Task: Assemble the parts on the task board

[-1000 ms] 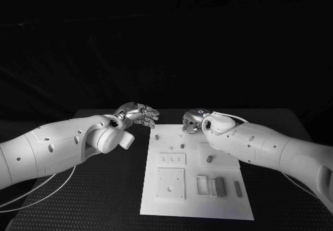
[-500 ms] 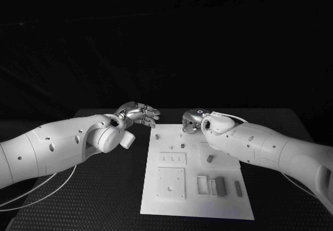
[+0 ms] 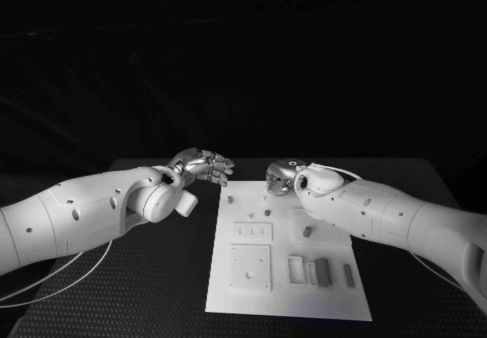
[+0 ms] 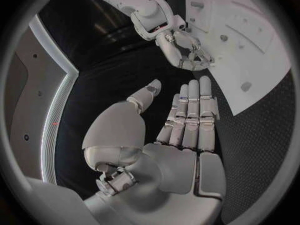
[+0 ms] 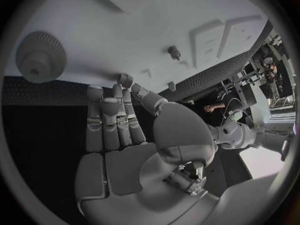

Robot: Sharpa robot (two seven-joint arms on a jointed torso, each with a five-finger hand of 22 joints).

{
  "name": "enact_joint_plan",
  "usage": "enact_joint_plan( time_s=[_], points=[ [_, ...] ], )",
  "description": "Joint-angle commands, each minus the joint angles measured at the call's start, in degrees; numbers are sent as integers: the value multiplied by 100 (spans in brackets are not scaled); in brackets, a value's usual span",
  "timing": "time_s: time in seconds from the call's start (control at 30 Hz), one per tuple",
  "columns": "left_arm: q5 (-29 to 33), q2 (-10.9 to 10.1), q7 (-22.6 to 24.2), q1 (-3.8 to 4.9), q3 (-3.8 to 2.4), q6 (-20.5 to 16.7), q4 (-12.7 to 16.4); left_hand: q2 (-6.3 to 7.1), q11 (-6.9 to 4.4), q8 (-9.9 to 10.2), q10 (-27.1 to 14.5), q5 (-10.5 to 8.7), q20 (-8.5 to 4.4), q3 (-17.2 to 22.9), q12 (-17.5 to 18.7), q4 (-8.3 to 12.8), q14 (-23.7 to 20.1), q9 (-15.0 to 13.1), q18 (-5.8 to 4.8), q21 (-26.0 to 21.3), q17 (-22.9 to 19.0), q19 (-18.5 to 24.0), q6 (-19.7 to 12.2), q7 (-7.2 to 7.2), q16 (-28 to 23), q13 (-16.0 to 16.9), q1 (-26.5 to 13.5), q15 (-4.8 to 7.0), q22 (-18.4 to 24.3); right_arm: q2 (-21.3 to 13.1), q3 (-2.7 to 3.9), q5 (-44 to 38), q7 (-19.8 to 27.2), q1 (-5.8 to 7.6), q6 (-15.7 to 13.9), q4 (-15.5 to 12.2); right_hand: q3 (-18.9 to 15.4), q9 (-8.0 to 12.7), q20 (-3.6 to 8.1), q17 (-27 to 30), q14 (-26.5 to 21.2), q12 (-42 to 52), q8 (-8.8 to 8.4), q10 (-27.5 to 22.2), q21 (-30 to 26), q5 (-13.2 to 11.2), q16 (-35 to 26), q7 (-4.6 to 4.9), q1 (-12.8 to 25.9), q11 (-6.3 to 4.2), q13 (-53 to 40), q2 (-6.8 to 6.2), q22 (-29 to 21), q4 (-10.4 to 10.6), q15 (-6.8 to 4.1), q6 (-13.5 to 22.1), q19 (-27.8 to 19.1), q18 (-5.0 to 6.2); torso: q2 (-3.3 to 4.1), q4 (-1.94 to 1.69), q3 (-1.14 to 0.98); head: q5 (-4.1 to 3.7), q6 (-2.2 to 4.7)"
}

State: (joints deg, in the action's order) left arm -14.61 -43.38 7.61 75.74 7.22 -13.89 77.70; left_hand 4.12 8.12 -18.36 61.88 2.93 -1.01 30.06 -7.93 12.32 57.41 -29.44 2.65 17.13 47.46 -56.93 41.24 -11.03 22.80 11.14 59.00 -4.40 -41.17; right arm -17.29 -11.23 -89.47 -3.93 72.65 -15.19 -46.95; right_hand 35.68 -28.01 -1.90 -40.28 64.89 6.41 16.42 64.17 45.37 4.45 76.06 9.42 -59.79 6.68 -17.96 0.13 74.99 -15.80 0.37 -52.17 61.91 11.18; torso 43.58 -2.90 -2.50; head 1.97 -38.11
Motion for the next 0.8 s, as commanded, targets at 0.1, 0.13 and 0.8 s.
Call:
enact_joint_plan(
  time_s=[0.1, 0.13, 0.8],
  points=[
    [-16, 1, 29, 8, -6, 71, 18, 46, 39, 34, 13, -11, -9, -16, 36, -35, 19, 1, 81, -22, 8, 40, -45, -187, -25, 9, 7, -18, -9, -18, -3, 35, -75, -3, -15, 27, 30, 77, -3, 19, -72, -136, -181, -230, -33, 19, -40, 139, 35, 81, 12, -458, 97, 110, 70, 349, -64, 382, -2, 4, 1, 2, -2],
    [-16, 1, 29, 8, -6, 72, 17, 46, 39, 34, 13, -11, -9, -16, 36, -35, 19, 1, 81, -22, 9, 40, -46, -187, -26, 9, 7, -18, -9, -19, -3, 38, -79, -3, -30, 28, 47, 87, -8, 21, -90, -150, -202, -256, -44, 21, -42, 167, 29, 92, 11, -507, 95, 153, 89, 394, -73, 382, -2, 4, -1, 2, -2],
    [-16, 20, 25, 8, -6, 85, 0, 46, 39, 35, 13, -11, -9, -17, 41, -37, 21, 1, 81, -24, 15, 40, -48, -188, -33, 11, 5, -18, -12, -57, -10, 102, 77, -94, 156, 95, -55, 132, -98, 12, -357, -165, -212, -517, -88, 2, 33, 163, -161, 136, -51, -804, 129, 310, 130, 654, -286, 382, 0, -5, -4, -1, -7]
  ],
)
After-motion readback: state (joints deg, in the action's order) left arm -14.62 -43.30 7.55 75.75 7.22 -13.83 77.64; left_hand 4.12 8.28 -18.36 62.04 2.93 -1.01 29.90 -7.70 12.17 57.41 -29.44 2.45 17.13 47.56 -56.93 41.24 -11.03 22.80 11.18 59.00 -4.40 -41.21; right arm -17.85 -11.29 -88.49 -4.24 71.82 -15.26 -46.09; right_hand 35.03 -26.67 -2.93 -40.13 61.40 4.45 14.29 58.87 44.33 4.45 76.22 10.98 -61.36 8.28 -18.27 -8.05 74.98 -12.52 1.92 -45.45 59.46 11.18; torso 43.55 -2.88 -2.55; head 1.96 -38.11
